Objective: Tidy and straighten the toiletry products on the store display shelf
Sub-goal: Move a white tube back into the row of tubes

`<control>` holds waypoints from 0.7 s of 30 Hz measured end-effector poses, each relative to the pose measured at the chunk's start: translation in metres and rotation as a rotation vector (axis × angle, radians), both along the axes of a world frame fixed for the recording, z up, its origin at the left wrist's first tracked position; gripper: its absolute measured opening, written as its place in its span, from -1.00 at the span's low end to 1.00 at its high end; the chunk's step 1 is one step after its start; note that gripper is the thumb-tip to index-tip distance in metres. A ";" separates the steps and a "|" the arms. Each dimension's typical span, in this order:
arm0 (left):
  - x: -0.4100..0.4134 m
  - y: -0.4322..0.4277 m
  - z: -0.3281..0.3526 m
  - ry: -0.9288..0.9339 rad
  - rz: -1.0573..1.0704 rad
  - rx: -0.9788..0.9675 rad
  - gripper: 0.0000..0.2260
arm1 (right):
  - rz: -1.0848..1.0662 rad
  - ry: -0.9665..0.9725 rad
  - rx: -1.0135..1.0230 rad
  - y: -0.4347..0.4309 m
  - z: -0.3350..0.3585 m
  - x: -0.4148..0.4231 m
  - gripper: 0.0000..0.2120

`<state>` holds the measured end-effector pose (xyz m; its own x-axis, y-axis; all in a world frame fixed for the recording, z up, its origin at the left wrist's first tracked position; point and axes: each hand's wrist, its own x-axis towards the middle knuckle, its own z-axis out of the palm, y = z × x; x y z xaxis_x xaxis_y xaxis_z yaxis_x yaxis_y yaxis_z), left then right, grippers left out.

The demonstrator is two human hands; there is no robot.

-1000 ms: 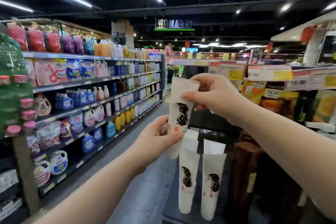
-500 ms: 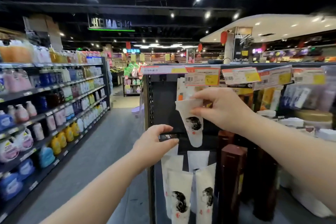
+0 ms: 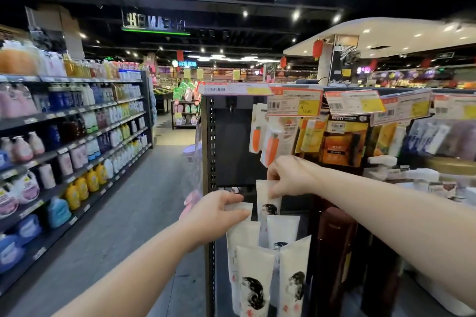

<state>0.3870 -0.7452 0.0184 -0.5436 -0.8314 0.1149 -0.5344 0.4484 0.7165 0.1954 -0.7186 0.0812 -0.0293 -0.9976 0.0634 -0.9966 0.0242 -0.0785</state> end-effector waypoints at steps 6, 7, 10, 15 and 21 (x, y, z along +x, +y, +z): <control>-0.001 0.003 -0.001 0.011 -0.005 -0.016 -0.57 | 0.002 0.093 0.179 -0.010 -0.015 0.000 -0.86; -0.001 0.003 0.000 0.012 -0.004 -0.015 -0.57 | 0.001 0.090 0.193 -0.011 -0.015 0.000 -0.86; -0.002 0.003 0.000 0.014 -0.004 -0.005 -0.57 | 0.007 0.077 0.252 -0.011 -0.011 -0.001 -0.84; -0.002 0.002 -0.001 0.024 -0.021 0.004 -0.57 | 0.051 0.069 0.297 -0.009 -0.007 -0.002 -0.85; -0.002 0.002 -0.002 0.046 -0.021 0.013 -0.57 | 0.026 0.007 0.378 -0.005 -0.006 -0.001 -0.86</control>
